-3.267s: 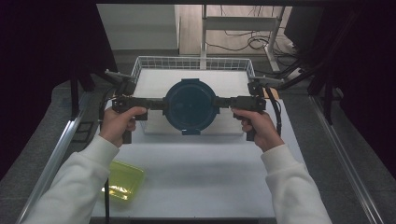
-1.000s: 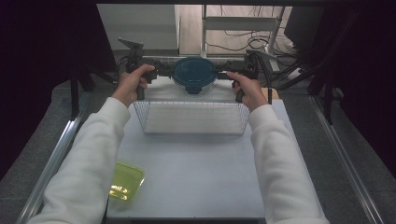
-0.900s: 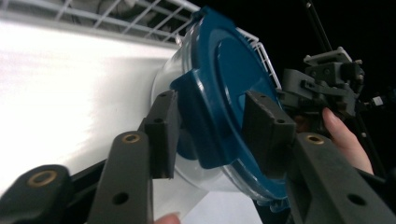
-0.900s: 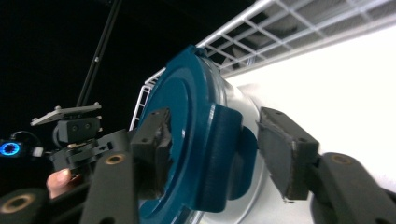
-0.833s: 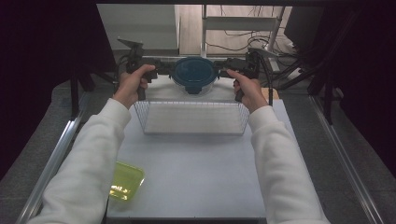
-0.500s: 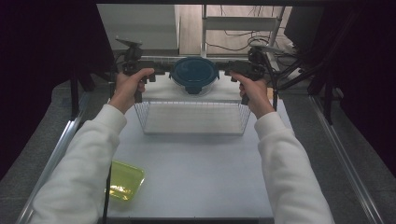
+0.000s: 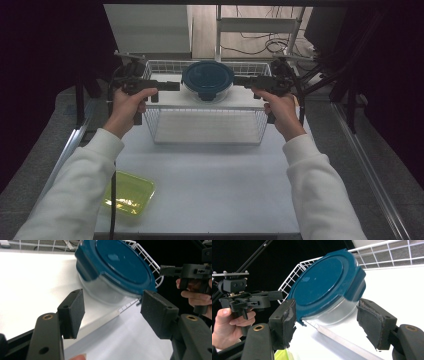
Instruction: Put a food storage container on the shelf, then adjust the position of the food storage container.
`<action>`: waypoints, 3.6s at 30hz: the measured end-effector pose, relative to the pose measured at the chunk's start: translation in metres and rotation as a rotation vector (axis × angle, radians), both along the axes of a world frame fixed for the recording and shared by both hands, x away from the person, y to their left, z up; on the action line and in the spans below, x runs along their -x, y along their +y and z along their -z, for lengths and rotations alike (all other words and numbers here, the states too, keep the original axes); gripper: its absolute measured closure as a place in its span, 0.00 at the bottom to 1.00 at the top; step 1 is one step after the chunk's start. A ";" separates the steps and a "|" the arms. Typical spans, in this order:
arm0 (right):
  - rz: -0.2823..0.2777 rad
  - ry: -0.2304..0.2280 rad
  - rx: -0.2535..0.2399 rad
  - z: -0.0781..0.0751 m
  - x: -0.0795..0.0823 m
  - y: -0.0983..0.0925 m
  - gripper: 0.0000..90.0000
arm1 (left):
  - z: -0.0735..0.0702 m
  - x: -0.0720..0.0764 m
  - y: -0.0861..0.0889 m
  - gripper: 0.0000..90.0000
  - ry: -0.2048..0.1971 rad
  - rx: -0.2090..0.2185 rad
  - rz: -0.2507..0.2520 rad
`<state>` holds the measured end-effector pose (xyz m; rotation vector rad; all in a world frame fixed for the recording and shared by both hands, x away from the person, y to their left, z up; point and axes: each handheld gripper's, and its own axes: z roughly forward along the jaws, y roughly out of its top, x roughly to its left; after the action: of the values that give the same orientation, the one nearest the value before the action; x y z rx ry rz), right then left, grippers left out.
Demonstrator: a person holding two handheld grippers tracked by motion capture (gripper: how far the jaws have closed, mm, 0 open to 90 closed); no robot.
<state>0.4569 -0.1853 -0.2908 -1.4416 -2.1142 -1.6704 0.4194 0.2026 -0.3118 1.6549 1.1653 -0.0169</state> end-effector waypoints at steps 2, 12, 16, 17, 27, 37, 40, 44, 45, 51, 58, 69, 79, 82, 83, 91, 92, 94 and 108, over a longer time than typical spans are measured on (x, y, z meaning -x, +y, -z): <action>-0.008 -0.007 0.002 0.002 0.006 -0.002 0.35 | 0.002 0.008 0.002 0.40 -0.007 -0.006 0.000; -0.060 -0.080 0.037 0.007 0.031 -0.012 0.35 | 0.011 0.047 -0.001 0.40 -0.069 -0.058 0.048; -0.072 -0.091 0.038 0.011 0.039 -0.014 0.35 | 0.015 0.059 -0.003 0.39 -0.082 -0.074 0.062; -0.077 -0.097 0.041 0.014 0.042 -0.015 0.35 | 0.017 0.062 -0.002 0.39 -0.082 -0.080 0.063; -0.110 -0.177 0.128 0.043 0.080 -0.026 0.35 | 0.042 0.099 0.002 0.38 -0.116 -0.157 0.059; -0.137 -0.191 0.209 0.081 0.122 -0.033 0.36 | 0.080 0.137 0.001 0.38 -0.116 -0.214 0.096; -0.152 -0.178 0.223 0.094 0.135 -0.035 0.36 | 0.089 0.147 0.000 0.37 -0.116 -0.239 0.106; -0.166 -0.163 0.241 0.108 0.147 -0.037 0.36 | 0.102 0.156 -0.001 0.37 -0.111 -0.274 0.116; -0.168 -0.161 0.245 0.110 0.149 -0.038 0.36 | 0.106 0.158 -0.002 0.37 -0.106 -0.297 0.118; -0.177 -0.145 0.313 0.130 0.163 -0.041 0.36 | 0.125 0.168 0.001 0.37 -0.079 -0.346 0.127; -0.176 -0.126 0.336 0.145 0.170 -0.046 0.36 | 0.130 0.185 0.009 0.37 -0.089 -0.388 0.109; -0.171 -0.125 0.341 0.148 0.175 -0.049 0.36 | 0.128 0.200 0.027 0.36 -0.088 -0.378 0.065; -0.158 -0.093 0.339 0.157 0.176 -0.055 0.36 | 0.120 0.217 0.057 0.38 -0.091 -0.369 0.017; -0.153 -0.085 0.333 0.158 0.175 -0.057 0.36 | 0.119 0.221 0.066 0.43 -0.085 -0.383 0.006; -0.154 -0.082 0.333 0.158 0.174 -0.057 0.36 | 0.119 0.223 0.069 0.45 -0.077 -0.388 0.007; -0.155 -0.072 0.332 0.161 0.173 -0.057 0.36 | 0.132 0.238 0.079 0.84 0.001 -0.391 0.088; -0.155 -0.070 0.331 0.161 0.173 -0.057 0.36 | 0.136 0.239 0.078 0.89 0.018 -0.402 0.099; -0.157 -0.067 0.328 0.162 0.173 -0.056 0.36 | 0.142 0.242 0.078 0.97 0.044 -0.425 0.116; -0.148 -0.034 0.342 0.167 0.170 -0.056 0.36 | 0.192 0.264 0.075 1.00 0.198 -0.596 0.209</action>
<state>0.2869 -0.2409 -0.4580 -1.2960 -2.5523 -1.3401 0.1552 0.2774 -0.5034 2.3418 1.2093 0.0396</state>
